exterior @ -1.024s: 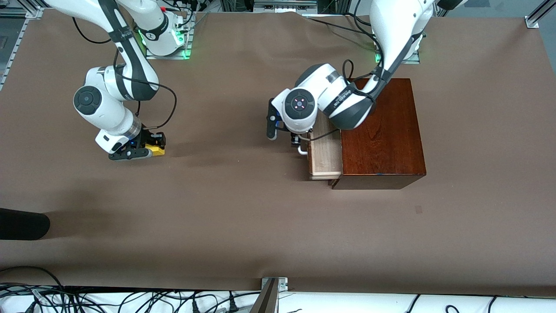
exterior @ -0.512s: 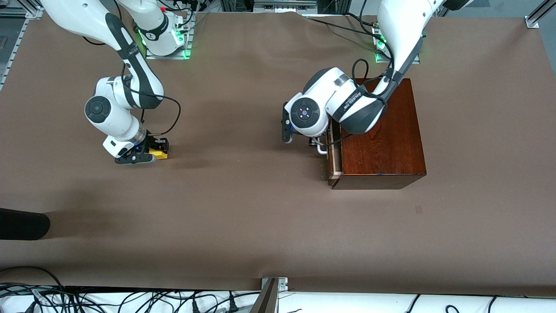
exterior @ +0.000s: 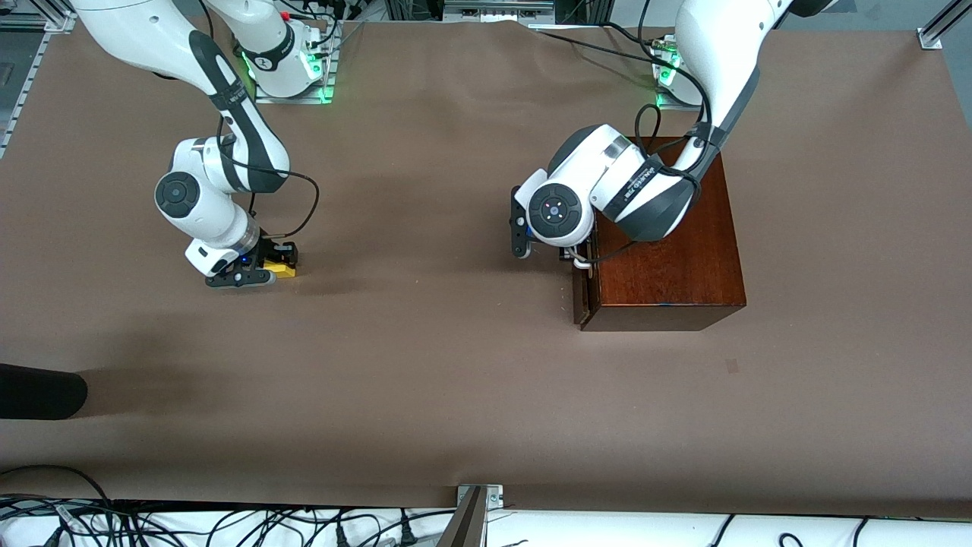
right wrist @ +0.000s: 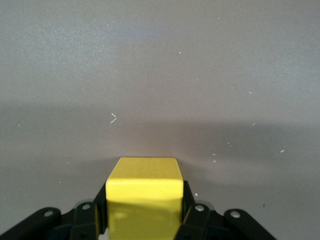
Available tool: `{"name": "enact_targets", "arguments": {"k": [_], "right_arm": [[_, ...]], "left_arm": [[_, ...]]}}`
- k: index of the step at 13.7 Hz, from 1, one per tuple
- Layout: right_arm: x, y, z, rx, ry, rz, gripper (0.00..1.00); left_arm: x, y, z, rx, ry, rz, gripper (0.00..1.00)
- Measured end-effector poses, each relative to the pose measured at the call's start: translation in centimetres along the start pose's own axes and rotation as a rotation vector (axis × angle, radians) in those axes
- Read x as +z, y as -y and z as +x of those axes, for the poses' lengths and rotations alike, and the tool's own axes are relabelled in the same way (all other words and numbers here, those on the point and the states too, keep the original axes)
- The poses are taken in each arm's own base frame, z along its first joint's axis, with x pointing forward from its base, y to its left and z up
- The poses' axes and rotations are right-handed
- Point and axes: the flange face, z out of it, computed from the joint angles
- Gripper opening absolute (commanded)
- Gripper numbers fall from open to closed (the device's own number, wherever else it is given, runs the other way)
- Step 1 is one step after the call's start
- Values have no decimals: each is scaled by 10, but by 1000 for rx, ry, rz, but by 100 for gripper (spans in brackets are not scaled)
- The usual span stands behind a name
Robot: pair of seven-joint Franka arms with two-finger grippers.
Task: Open drawer, take yellow block, close drawer
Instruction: 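Set the cube on the table with the right gripper while both arms withdraw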
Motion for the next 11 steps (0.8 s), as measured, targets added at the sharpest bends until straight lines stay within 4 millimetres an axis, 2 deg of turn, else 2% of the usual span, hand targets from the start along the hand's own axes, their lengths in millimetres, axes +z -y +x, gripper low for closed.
{"name": "enact_targets", "arguments": {"k": [1,3,5,6,8,11], "right_arm": [[0,0,0,0,-1,0,98],[-4,0,2,-1,-16,0,100],[-24,0,8,-4,-44,2,100],[-42,1,12,-8,-60,3,100],[-92,6,21,-19,-73,8,100],[-191,11,35,-54,-63,13,100]], "left_arm": [[-1,0,1,-4,-2,3,100],[-14,-2,-2,-52,-16,23,100],[-51,-7,-15,-129,-55,72,100],[-75,-11,-27,-159,-78,105,100],[-128,-20,-67,-220,-122,169,100],[-190,-30,-145,-344,-163,249,100]]}}
